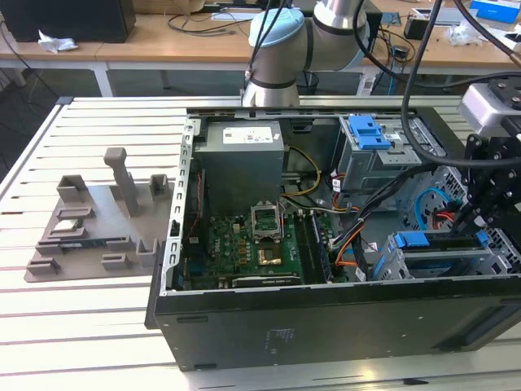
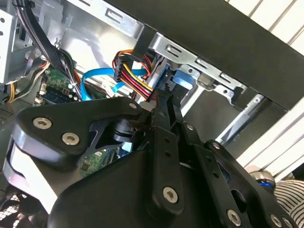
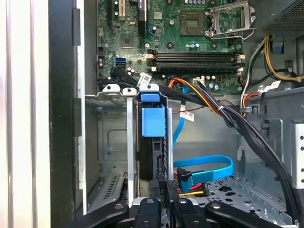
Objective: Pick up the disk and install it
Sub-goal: 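Insert the first disk wire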
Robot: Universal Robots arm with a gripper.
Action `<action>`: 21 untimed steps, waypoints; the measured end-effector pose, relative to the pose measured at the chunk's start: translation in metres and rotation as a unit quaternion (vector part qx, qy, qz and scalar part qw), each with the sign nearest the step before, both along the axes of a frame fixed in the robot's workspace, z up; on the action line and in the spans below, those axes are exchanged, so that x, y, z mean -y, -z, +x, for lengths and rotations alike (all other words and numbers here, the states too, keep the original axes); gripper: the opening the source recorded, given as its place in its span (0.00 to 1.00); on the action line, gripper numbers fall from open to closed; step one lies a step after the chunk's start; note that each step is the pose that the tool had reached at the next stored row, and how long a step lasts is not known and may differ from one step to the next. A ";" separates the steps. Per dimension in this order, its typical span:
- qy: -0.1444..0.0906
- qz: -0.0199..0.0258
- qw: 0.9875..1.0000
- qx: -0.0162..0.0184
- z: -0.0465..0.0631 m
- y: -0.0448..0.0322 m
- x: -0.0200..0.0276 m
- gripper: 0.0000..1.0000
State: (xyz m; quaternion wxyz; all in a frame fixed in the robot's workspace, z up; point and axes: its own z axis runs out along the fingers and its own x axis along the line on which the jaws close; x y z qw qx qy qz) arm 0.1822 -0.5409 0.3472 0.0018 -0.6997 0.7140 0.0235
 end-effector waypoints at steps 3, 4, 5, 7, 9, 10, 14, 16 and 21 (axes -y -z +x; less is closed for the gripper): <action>0.002 -0.001 1.000 0.000 0.000 0.0021 -0.0009 0.17; 0.002 -0.001 1.000 0.000 0.000 0.0024 -0.0009 0.17; 0.003 -0.001 1.000 0.000 0.000 0.0026 -0.0009 0.17; 0.003 -0.002 1.000 0.000 0.000 0.0034 -0.0009 0.17; 0.004 -0.002 1.000 0.000 -0.001 0.0040 -0.0009 0.17; 0.004 -0.002 1.000 0.000 -0.001 0.0042 -0.0009 0.17; 0.004 -0.002 1.000 0.000 -0.002 0.0052 -0.0007 0.17; 0.004 -0.002 1.000 0.000 -0.002 0.0063 -0.0005 0.17; 0.004 -0.002 1.000 0.000 -0.002 0.0102 -0.0003 0.17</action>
